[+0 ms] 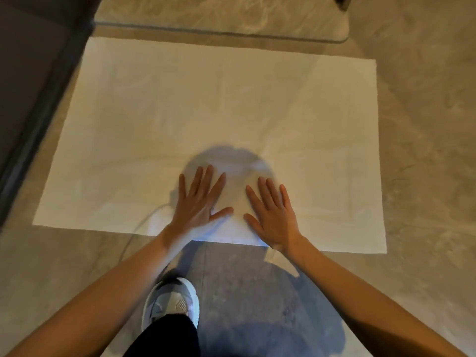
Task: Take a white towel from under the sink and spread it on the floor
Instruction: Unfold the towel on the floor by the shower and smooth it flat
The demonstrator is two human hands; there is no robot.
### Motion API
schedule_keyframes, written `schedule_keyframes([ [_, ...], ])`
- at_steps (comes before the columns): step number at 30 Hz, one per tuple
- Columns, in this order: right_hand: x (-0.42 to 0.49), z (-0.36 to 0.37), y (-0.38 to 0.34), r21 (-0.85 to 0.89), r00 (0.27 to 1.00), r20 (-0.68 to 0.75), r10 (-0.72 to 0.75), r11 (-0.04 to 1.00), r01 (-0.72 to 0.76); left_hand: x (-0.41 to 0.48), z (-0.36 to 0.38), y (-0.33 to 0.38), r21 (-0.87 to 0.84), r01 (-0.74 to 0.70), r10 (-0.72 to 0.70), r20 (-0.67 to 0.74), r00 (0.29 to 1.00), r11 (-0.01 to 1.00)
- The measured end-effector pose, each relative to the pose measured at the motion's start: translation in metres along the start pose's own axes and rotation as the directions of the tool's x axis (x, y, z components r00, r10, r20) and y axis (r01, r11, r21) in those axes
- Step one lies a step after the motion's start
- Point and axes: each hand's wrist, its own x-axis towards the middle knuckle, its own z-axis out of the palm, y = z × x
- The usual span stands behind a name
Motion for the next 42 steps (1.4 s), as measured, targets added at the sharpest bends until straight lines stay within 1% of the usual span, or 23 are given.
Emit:
schedule_keyframes([
  [3, -0.013, 0.006, 0.015, -0.039, 1.0, -0.012, 0.016, 0.999, -0.017, 0.001, 0.008, -0.002, 0.039, 0.005, -0.005, 0.01, 1.0, 0.999],
  [5, -0.024, 0.009, 0.025, -0.019, 0.999, -0.043, 0.014, 1.0, -0.014, 0.001, 0.009, -0.006, 0.054, 0.003, -0.004, 0.014, 1.0, 0.999],
  [8, -0.04, 0.007, 0.038, -0.007, 0.998, -0.02, 0.063, 0.998, -0.063, 0.0, 0.008, -0.007, 0.069, -0.007, 0.005, 0.028, 1.0, 0.998],
  [10, -0.049, 0.003, 0.041, -0.007, 0.994, 0.012, 0.108, 0.994, -0.108, 0.001, 0.005, -0.011, 0.051, 0.005, -0.006, 0.007, 1.0, 0.999],
  [12, -0.049, -0.003, 0.04, 0.039, 0.991, -0.001, 0.137, 0.99, -0.137, 0.008, -0.005, -0.016, 0.014, 0.051, -0.05, -0.062, 0.997, 0.999],
  [13, -0.042, -0.007, 0.036, 0.061, 0.991, -0.027, 0.132, 0.99, -0.13, 0.013, -0.011, -0.018, -0.006, 0.074, -0.074, -0.093, 0.993, 0.997],
  [15, -0.013, -0.015, 0.02, 0.062, 0.991, -0.091, 0.095, 0.994, -0.089, 0.028, -0.023, -0.022, -0.012, 0.103, -0.103, -0.096, 0.99, 0.995],
  [16, 0.005, -0.018, 0.009, 0.059, 0.991, -0.101, 0.084, 0.995, -0.078, 0.036, -0.026, -0.021, 0.006, 0.097, -0.096, -0.094, 0.991, 0.995],
  [18, 0.042, -0.022, -0.013, 0.076, 0.994, -0.08, 0.069, 0.995, -0.063, 0.046, -0.026, -0.018, 0.04, 0.03, -0.027, -0.077, 0.997, 0.999],
  [20, 0.07, -0.02, -0.029, 0.073, 0.998, -0.042, 0.049, 0.996, -0.045, 0.047, -0.019, -0.016, 0.079, -0.053, 0.055, -0.02, 0.998, 0.995],
  [22, 0.085, -0.015, -0.031, 0.052, 0.998, 0.008, 0.061, 0.997, -0.062, 0.045, -0.012, -0.018, 0.098, -0.067, 0.066, 0.01, 0.998, 0.993],
  [25, 0.086, -0.007, -0.017, 0.024, 0.996, 0.026, 0.08, 0.996, -0.08, 0.041, -0.009, -0.03, 0.074, 0.008, -0.006, -0.022, 1.0, 0.997],
  [28, 0.07, -0.005, 0.0, 0.022, 0.986, 0.009, 0.169, 0.985, -0.169, 0.032, -0.01, -0.056, -0.033, 0.14, -0.141, -0.028, 0.99, 0.99],
  [30, 0.058, -0.009, 0.013, -0.009, 0.972, 0.006, 0.236, 0.972, -0.236, 0.024, -0.01, -0.075, -0.053, 0.221, -0.224, -0.058, 0.973, 0.974],
  [32, 0.046, -0.012, 0.027, -0.007, 0.954, 0.046, 0.295, 0.955, -0.295, 0.017, -0.01, -0.093, -0.057, 0.317, -0.32, -0.068, 0.945, 0.947],
  [34, 0.037, -0.015, 0.035, 0.007, 0.931, 0.039, 0.364, 0.931, -0.365, 0.011, -0.011, -0.103, -0.064, 0.41, -0.413, -0.041, 0.91, 0.91],
  [35, 0.034, -0.016, 0.037, 0.013, 0.918, 0.032, 0.395, 0.918, -0.396, 0.011, -0.013, -0.102, -0.063, 0.428, -0.43, -0.029, 0.902, 0.902],
  [36, 0.031, -0.017, 0.037, 0.023, 0.91, 0.023, 0.413, 0.91, -0.414, 0.012, -0.016, -0.098, -0.062, 0.407, -0.41, -0.032, 0.912, 0.911],
  [37, 0.028, -0.018, 0.033, 0.034, 0.912, 0.007, 0.411, 0.911, -0.411, 0.014, -0.018, -0.088, -0.057, 0.346, -0.349, -0.045, 0.936, 0.936],
  [39, 0.022, -0.016, 0.019, 0.04, 0.939, -0.034, 0.343, 0.939, -0.342, 0.021, -0.02, -0.056, -0.011, 0.129, -0.129, -0.056, 0.99, 0.992],
  [41, 0.01, -0.007, 0.005, 0.038, 0.963, -0.042, 0.265, 0.964, -0.263, 0.027, -0.016, -0.013, 0.048, -0.107, 0.11, -0.059, 0.992, 0.993],
  [42, 0.003, -0.002, 0.002, 0.036, 0.968, -0.023, 0.249, 0.968, -0.248, 0.03, -0.011, 0.007, 0.066, -0.177, 0.18, -0.048, 0.982, 0.982],
])
